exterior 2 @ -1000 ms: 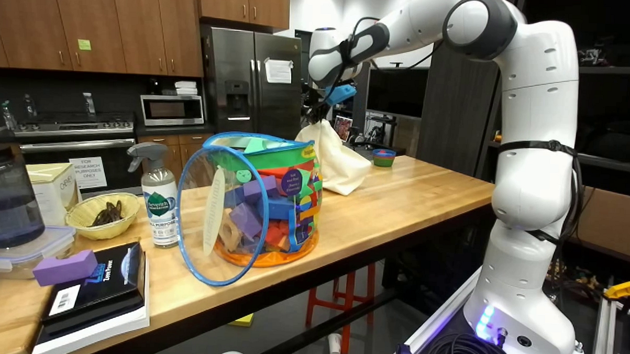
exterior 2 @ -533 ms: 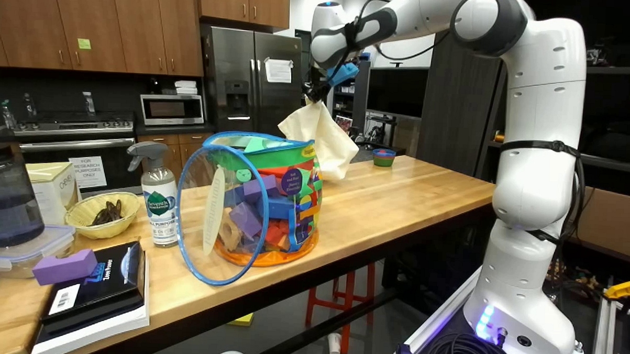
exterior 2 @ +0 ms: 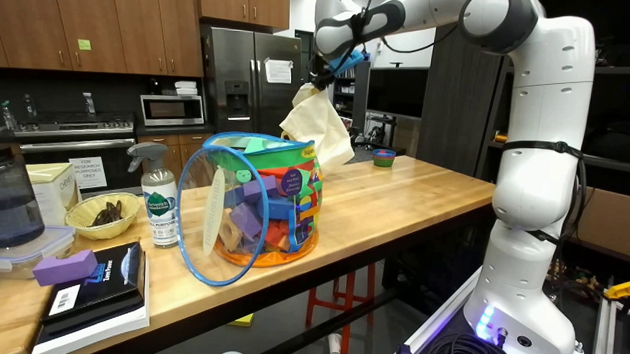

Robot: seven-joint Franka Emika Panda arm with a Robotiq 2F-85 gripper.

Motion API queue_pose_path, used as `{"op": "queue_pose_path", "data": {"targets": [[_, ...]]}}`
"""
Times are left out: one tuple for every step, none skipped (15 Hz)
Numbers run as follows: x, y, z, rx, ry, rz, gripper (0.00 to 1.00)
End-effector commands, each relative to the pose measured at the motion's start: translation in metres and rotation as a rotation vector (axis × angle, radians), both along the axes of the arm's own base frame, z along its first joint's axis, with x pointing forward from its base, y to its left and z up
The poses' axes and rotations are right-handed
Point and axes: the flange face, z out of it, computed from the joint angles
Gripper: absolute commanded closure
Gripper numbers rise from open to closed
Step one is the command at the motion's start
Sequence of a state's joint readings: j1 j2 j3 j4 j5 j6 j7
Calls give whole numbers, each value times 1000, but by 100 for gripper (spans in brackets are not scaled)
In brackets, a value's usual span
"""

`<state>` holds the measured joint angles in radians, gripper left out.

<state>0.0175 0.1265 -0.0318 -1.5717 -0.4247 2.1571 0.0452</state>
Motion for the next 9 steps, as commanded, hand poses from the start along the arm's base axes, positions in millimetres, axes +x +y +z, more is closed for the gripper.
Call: {"op": "queue_pose_path", "data": {"targets": [[-19,1,6,-37,-13,-46,99],[-24,2,2,-43,-12,-55,99],[-32,5,-5,-52,-1,-64,99],[-40,9,-11,-62,6,-72,99],[-50,15,-19,-65,11,-74,99],[-58,19,-26,-67,19,-83,99],[-66,23,-34,-58,32,-91,99],[-72,27,-41,-47,48,-98,99],[-79,31,-48,-33,66,-106,99]]}}
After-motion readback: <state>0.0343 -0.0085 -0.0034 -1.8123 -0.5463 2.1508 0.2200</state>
